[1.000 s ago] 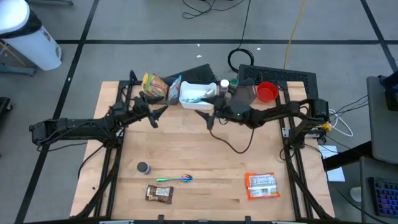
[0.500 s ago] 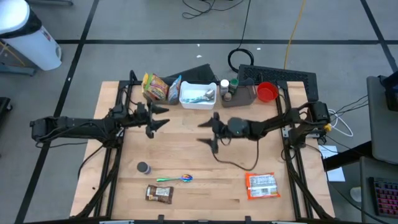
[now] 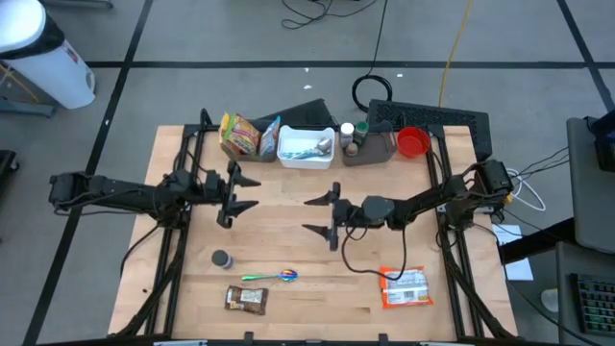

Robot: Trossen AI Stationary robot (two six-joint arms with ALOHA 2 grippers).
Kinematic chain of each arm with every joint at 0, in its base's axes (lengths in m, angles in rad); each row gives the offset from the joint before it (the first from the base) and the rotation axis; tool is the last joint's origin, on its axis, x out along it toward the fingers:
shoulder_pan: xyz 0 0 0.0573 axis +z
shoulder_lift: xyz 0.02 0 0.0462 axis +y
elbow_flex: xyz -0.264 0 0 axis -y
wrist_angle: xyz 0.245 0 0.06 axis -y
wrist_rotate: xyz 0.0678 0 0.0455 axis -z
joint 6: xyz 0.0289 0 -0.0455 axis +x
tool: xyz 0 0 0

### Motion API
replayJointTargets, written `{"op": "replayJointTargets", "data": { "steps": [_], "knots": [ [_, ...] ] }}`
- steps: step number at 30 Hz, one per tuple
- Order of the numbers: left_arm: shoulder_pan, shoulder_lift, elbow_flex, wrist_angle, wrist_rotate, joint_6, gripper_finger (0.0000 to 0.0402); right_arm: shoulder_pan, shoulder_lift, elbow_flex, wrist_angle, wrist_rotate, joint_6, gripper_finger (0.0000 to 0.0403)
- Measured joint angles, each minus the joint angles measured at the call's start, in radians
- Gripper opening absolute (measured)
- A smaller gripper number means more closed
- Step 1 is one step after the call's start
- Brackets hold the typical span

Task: Pick & Place Food Item
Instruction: Put the violet seasoning into the right black bin

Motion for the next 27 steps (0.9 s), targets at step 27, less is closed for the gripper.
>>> {"op": "replayJointTargets", "data": {
  "steps": [27],
  "knots": [
    [-0.036, 0.000, 0.000, 0.017, 0.000, -0.029, 0.0255, -0.108, 0.000, 0.000, 0.044, -0.004, -0.096, 0.0293]
  ]
}}
